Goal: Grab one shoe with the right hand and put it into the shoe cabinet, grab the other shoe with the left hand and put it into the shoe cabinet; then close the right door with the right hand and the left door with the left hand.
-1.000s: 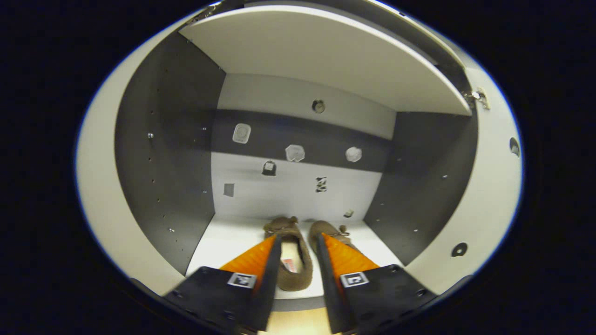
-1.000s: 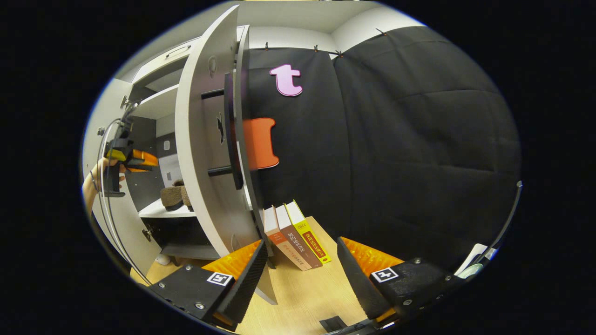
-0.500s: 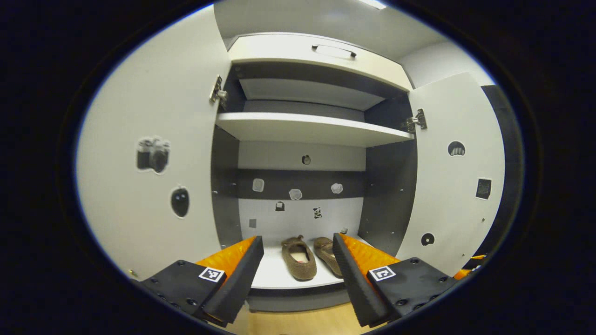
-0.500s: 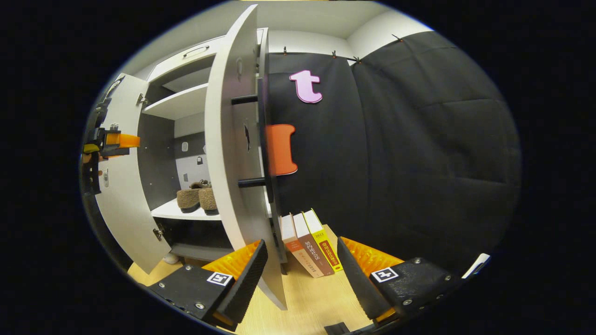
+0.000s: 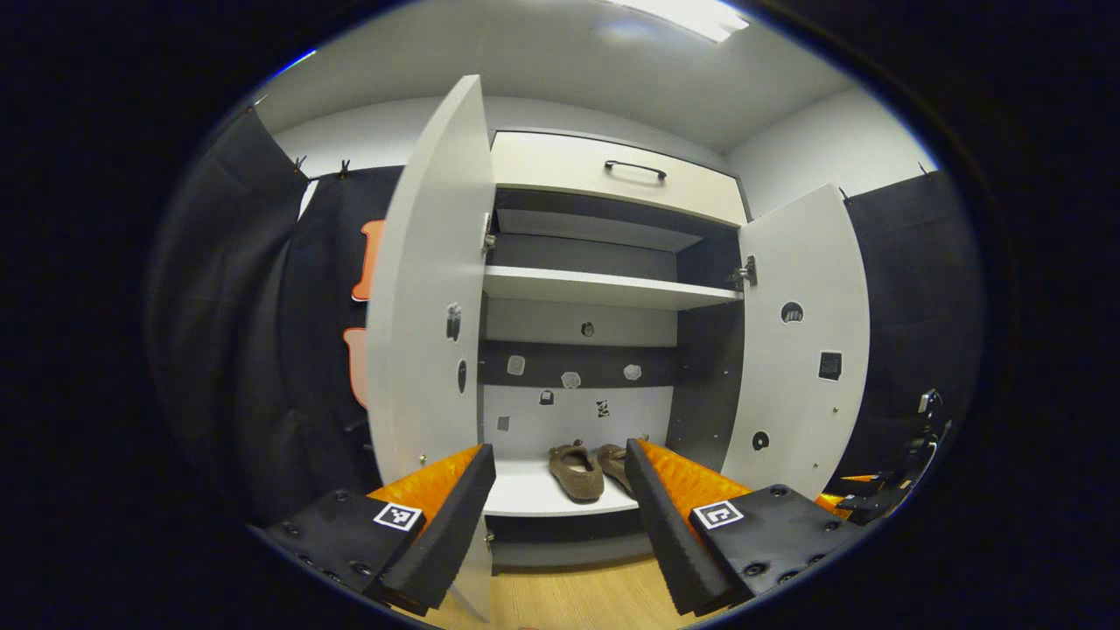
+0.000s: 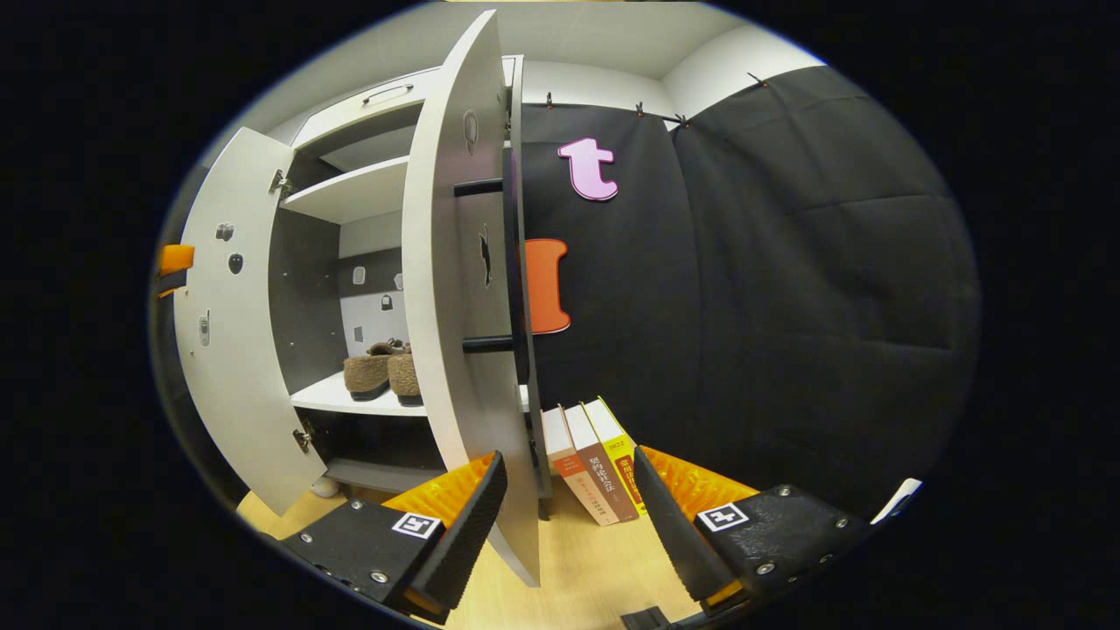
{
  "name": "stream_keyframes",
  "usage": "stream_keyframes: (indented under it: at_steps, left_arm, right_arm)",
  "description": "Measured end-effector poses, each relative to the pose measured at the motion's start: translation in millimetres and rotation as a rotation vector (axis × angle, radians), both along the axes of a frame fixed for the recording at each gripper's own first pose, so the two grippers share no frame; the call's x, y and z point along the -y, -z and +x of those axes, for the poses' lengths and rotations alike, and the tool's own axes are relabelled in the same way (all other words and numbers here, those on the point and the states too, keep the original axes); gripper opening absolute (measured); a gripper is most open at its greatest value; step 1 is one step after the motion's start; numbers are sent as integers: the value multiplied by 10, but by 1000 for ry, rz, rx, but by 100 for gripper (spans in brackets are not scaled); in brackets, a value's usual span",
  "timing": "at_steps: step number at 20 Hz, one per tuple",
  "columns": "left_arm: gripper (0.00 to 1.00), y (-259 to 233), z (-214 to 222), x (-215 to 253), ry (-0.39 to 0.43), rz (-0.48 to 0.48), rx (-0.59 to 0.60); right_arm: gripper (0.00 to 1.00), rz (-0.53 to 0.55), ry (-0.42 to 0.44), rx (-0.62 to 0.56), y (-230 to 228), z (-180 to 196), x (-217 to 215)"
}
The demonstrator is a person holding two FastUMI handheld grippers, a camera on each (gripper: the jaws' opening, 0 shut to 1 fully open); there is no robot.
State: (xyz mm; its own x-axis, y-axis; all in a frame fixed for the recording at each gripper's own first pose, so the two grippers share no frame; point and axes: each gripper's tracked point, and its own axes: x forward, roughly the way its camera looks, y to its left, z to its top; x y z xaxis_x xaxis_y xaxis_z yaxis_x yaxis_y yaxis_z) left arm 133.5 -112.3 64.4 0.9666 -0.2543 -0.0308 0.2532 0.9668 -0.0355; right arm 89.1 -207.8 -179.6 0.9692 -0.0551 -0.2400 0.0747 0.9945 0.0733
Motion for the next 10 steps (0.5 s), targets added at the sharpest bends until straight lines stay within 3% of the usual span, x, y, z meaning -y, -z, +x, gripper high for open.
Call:
stream_keyframes:
  at_steps: [1, 2, 10]
  left_arm:
    - [94, -15, -75, -150, -16, -2, 2]
    - [94, -40, -107, -283, -33, 1, 10]
    - [97, 32, -289, -1192, -114, -25, 8]
  right_arm:
    - [91, 5, -8, 1, 2, -7, -68]
    - [99, 6, -17, 2, 2, 3, -146]
    - [99, 8, -49, 0, 9, 103, -674]
